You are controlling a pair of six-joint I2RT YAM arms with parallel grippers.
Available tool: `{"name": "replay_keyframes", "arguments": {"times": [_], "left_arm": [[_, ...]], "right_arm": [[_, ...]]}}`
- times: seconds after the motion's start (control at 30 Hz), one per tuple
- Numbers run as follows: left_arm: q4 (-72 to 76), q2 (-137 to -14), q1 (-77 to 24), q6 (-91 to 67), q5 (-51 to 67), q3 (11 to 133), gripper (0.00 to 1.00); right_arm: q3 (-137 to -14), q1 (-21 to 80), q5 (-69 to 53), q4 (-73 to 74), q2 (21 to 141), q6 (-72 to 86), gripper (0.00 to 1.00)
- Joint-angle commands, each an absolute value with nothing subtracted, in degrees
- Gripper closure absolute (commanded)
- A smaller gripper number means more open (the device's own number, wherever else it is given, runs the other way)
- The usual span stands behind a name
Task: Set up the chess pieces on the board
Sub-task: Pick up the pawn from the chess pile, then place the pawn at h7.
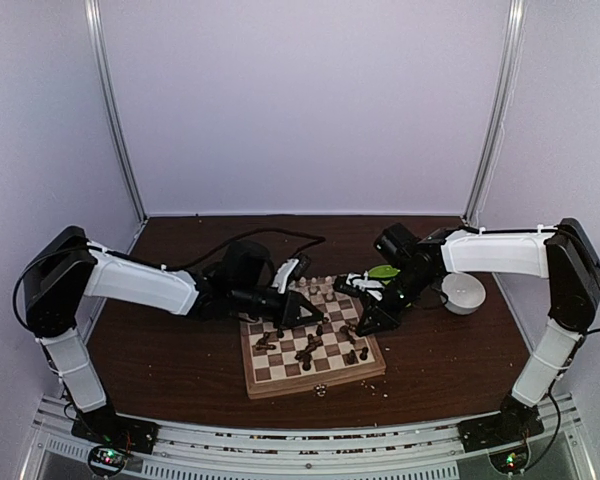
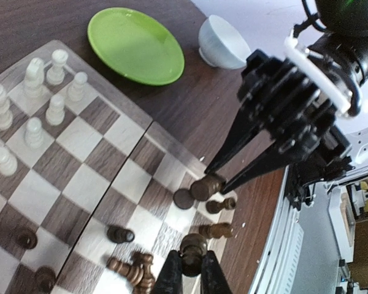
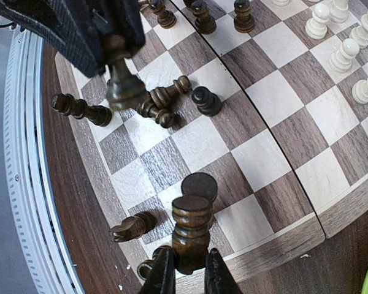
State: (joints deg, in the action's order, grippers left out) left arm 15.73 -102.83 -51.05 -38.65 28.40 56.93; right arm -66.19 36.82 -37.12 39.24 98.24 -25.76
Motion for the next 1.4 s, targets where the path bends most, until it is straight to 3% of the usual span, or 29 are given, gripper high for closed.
{"name": "replay_keyframes", "arguments": {"times": [0.0, 0.17, 0.47, 1.37], "left_arm": [[-2.81, -95.88, -51.13, -28.84, 21.99, 59.72, 1.00], [-22.25, -88.50, -51.75, -21.34, 12.68, 61.45, 1.00], [-39.21, -85.78, -55.76, -15.71, 4.30, 61.23, 1.00], [-35.86, -94.66, -58.67, -16.17, 3.31, 62.34, 1.00]], "right_arm": [[-67.65, 36.39, -36.16, 39.77, 98.51, -26.10, 0.99], [-67.89, 36.39, -36.30, 39.97, 98.87, -26.21, 0.99], [-67.96, 36.34, -36.13, 40.11, 98.87, -26.15, 0.99], [-68.20, 36.30, -36.46, 40.47, 99.30, -26.46, 0.99]]}}
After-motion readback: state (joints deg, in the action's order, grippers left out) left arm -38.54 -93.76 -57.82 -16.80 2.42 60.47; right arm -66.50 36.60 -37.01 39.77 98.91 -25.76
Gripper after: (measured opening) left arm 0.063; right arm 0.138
